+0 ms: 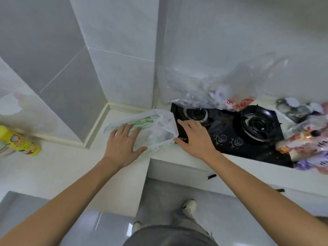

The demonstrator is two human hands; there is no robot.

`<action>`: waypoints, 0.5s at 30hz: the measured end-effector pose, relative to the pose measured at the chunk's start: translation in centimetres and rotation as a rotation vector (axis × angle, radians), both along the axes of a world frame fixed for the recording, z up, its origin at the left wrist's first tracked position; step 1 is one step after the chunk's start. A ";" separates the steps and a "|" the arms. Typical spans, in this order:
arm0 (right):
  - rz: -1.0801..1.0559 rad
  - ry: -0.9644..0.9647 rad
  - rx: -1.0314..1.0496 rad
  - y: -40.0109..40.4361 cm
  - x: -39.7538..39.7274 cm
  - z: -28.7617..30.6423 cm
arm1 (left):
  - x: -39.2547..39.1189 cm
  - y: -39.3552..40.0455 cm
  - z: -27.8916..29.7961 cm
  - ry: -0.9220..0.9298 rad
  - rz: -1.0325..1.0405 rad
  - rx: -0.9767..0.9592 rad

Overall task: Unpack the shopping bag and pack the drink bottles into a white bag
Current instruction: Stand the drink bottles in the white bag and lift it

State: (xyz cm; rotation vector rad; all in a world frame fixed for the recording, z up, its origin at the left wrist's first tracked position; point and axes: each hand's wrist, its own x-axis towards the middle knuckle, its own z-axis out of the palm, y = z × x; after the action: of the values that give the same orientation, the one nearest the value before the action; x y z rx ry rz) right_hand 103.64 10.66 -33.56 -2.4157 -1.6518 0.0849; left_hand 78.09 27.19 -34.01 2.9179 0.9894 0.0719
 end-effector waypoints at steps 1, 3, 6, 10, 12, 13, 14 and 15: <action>-0.029 -0.010 0.013 -1.4 0.0 0.4 | 0.8 -0.8 0.4 -0.007 -0.037 0.006; -0.091 -0.031 0.024 -4.4 0.4 1.2 | 2.8 -2.4 1.3 -0.011 -0.110 0.029; -0.187 -0.039 0.015 -9.0 1.6 2.3 | 6.2 -5.4 2.7 -0.041 -0.202 0.034; -0.287 -0.033 0.045 -16.1 4.1 3.1 | 11.3 -10.5 4.1 -0.085 -0.318 0.018; -0.339 -0.024 0.071 -19.9 5.5 3.3 | 14.3 -13.7 4.5 -0.086 -0.371 0.017; -0.362 -0.020 0.086 -21.8 6.3 3.4 | 15.9 -15.4 4.6 -0.092 -0.398 0.015; -0.381 -0.016 0.095 -23.7 7.3 3.5 | 17.5 -17.2 4.8 -0.097 -0.423 0.011; -0.400 -0.011 0.097 -25.7 8.4 3.4 | 19.1 -19.1 4.8 -0.100 -0.442 0.008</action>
State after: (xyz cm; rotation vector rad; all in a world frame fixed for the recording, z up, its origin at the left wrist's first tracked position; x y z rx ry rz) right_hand 112.00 -15.04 -30.12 -2.6180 -1.1170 -0.0707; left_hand 97.21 8.14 -29.19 3.0260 0.3163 0.1962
